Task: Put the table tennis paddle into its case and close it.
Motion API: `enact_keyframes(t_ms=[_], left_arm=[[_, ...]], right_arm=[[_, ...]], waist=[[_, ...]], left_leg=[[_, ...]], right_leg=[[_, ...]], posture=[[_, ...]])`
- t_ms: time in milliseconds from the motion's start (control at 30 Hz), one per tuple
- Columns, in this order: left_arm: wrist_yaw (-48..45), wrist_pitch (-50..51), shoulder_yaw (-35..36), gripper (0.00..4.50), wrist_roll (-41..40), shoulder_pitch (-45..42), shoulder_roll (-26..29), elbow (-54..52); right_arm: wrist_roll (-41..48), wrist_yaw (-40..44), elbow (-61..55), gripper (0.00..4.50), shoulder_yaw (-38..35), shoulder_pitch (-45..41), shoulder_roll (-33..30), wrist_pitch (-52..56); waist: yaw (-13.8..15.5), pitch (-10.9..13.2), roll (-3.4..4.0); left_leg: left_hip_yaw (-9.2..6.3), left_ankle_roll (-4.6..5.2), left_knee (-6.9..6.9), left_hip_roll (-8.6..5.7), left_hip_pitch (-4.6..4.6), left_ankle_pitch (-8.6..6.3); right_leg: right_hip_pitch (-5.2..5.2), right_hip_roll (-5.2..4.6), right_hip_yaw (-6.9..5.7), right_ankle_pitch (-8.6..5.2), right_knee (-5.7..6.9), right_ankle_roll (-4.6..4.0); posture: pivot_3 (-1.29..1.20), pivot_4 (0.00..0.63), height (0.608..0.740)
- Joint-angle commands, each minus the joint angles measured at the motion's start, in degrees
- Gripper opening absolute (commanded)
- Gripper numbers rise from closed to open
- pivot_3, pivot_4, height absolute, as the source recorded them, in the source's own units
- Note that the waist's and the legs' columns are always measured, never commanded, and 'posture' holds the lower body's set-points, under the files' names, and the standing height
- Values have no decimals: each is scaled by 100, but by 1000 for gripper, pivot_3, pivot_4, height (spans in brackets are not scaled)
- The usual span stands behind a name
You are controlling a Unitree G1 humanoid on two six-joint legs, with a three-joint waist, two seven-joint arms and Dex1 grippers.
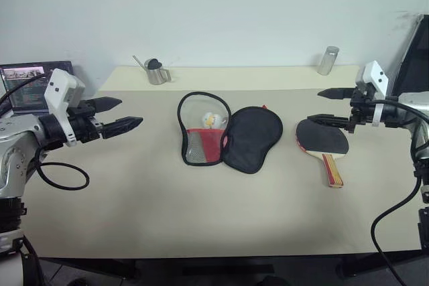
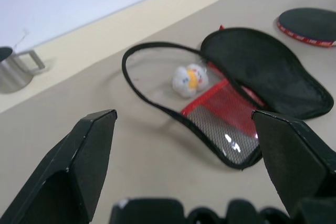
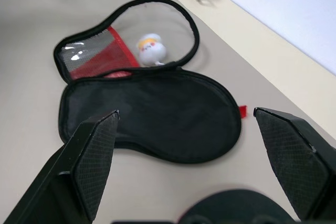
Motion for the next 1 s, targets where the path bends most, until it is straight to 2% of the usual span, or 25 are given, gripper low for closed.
enact_keyframes(t_ms=[33,267,467,633,767,1000], left_arm=[[4,-55,253,4479,-31,-172,205,-125],[7,-187,-73,4479,95,-586,-49,253],[532,207,-467,4479,248,-387,-826,538],[1381,721,-295,4479,172,-595,-1576,1027],[1522,910,-703,4479,315,-731,-2137,1342],[1696,1011,-863,4479,498,-1100,-2622,2004]], right_arm=[[92,-40,-105,4500,-134,-152,-8,-167],[93,-124,-38,4500,-188,-168,-18,-233],[473,-348,-1078,4500,-422,632,10,350],[802,-828,-2026,4500,-615,1208,65,991],[901,-935,-2448,4500,-702,1543,-116,1259],[1097,-1146,-2822,4500,-930,1812,-348,1516]], waist=[[2,0,0],[6,0,-1],[12,0,-1],[16,2,-4],[30,0,-5],[53,1,-9]], left_leg=[[0,0,0,0,0,0],[1,0,1,-1,-1,0],[0,0,4,-1,-2,0],[0,0,10,-2,-3,0],[-1,0,10,-2,-1,0],[0,0,12,-6,-2,0]], right_leg=[[0,0,0,0,0,0],[0,0,0,0,0,0],[0,0,-1,0,2,0],[0,0,-1,2,8,2],[0,0,-1,3,8,3],[2,-2,0,5,6,8]], posture=[[0,150,740],[0,150,740],[0,150,740],[0,150,740],[0,150,740],[0,150,740]])
